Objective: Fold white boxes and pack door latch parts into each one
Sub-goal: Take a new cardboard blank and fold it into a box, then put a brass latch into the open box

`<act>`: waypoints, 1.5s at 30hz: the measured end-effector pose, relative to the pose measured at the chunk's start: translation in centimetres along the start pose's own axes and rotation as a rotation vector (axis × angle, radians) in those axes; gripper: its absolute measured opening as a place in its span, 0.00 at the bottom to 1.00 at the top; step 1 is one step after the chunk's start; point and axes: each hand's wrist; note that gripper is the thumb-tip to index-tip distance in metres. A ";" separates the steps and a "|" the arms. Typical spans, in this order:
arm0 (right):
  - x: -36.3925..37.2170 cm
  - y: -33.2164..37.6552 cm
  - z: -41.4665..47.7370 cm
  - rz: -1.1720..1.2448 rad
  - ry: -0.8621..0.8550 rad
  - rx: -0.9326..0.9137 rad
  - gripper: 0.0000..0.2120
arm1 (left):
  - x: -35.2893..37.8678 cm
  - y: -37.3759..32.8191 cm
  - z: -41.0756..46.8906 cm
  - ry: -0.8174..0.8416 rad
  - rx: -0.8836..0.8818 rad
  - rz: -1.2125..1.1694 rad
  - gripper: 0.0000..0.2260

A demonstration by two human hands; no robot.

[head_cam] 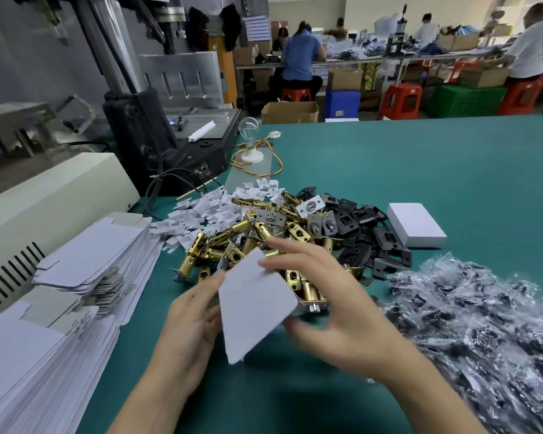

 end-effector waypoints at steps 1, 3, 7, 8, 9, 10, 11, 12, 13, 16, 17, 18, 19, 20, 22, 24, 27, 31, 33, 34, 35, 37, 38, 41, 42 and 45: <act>0.4 0.1 0.1 -0.024 -0.016 -0.044 0.23 | 0.2 0.0 -0.1 0.011 0.017 0.049 0.12; 1.0 0.3 0.2 -0.039 -0.114 -0.065 0.17 | 0.5 0.5 -0.2 0.052 0.082 0.179 0.10; 0.2 -0.6 0.1 0.158 -0.280 0.130 0.14 | 0.3 0.8 -0.6 0.126 0.461 0.473 0.12; -0.1 -0.9 0.1 0.186 -0.278 0.194 0.15 | 0.1 0.8 -0.7 0.196 0.535 0.514 0.13; -0.3 -1.1 0.0 0.176 -0.261 0.235 0.16 | -0.1 0.7 -0.8 0.260 0.545 0.520 0.17; -0.3 -1.2 0.0 0.141 -0.234 0.254 0.17 | -0.2 0.7 -0.9 0.312 0.517 0.525 0.20; -0.2 -1.2 0.0 0.097 -0.205 0.256 0.18 | -0.1 0.7 -1.0 0.348 0.485 0.538 0.23; 0.0 -1.2 0.0 0.058 -0.174 0.247 0.19 | -0.1 0.8 -1.0 0.380 0.464 0.558 0.24; 0.2 -1.2 0.0 0.032 -0.137 0.233 0.20 | 0.1 0.9 -1.1 0.404 0.462 0.569 0.22; -0.1 -1.2 0.0 0.040 -0.056 0.229 0.22 | 0.2 1.0 -1.1 0.410 0.485 0.575 0.18; -0.5 -1.4 0.0 0.067 -0.085 0.270 0.23 | 0.1 1.0 -1.1 0.397 0.477 0.566 0.18; -1.0 -1.6 -0.1 0.095 -0.139 0.331 0.21 | -0.1 0.9 -1.1 0.390 0.459 0.556 0.19; -1.8 -2.0 -0.1 0.096 -0.202 0.399 0.18 | -0.2 0.8 -1.2 0.394 0.435 0.554 0.20; -2.6 -2.4 -0.1 0.050 -0.253 0.467 0.15 | -0.3 0.8 -1.2 0.416 0.412 0.566 0.22; -4.1 -3.4 0.1 -0.160 -0.214 0.611 0.14 | -0.3 0.8 -1.3 0.498 0.362 0.629 0.24; -5.2 -3.8 0.5 -0.379 0.031 0.707 0.15 | 0.0 1.1 -1.4 0.581 0.299 0.682 0.27; -5.2 -3.5 1.4 -0.559 0.387 0.739 0.14 | 0.4 1.5 -1.5 0.659 0.204 0.727 0.27; -4.1 -2.9 2.2 -0.734 0.568 0.701 0.11 | 0.9 1.6 -1.9 0.726 0.173 0.708 0.27; -3.5 -2.9 2.2 -0.768 0.611 0.693 0.14 | 1.0 1.7 -2.0 0.752 0.174 0.699 0.28; -3.2 -2.9 2.2 -0.774 0.623 0.691 0.15 | 1.0 1.7 -1.9 0.762 0.174 0.693 0.26; -2.9 -2.9 2.2 -0.778 0.630 0.693 0.16 | 1.0 1.8 -1.9 0.766 0.173 0.685 0.24; -2.5 -2.9 2.1 -0.773 0.619 0.706 0.16 | 1.0 1.8 -1.9 0.761 0.157 0.656 0.21; -2.5 -2.9 2.0 -0.762 0.600 0.715 0.15 | 1.0 1.7 -2.0 0.751 0.145 0.636 0.19; -2.8 -2.9 1.8 -0.701 0.532 0.735 0.14 | 0.9 1.5 -2.2 0.711 0.130 0.570 0.15; -2.9 -2.9 1.8 -0.663 0.508 0.736 0.13 | 0.8 1.4 -2.3 0.698 0.124 0.553 0.17; -3.6 -2.3 1.6 -0.449 0.434 0.749 0.08 | 0.9 1.3 -2.4 0.664 0.117 0.522 0.19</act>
Point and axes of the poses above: each hand's wrist, its own z-axis towards the middle knuckle, its own x-axis out of the palm, y = z × x, and after that the axes turned 10 degrees about -z, right-handed
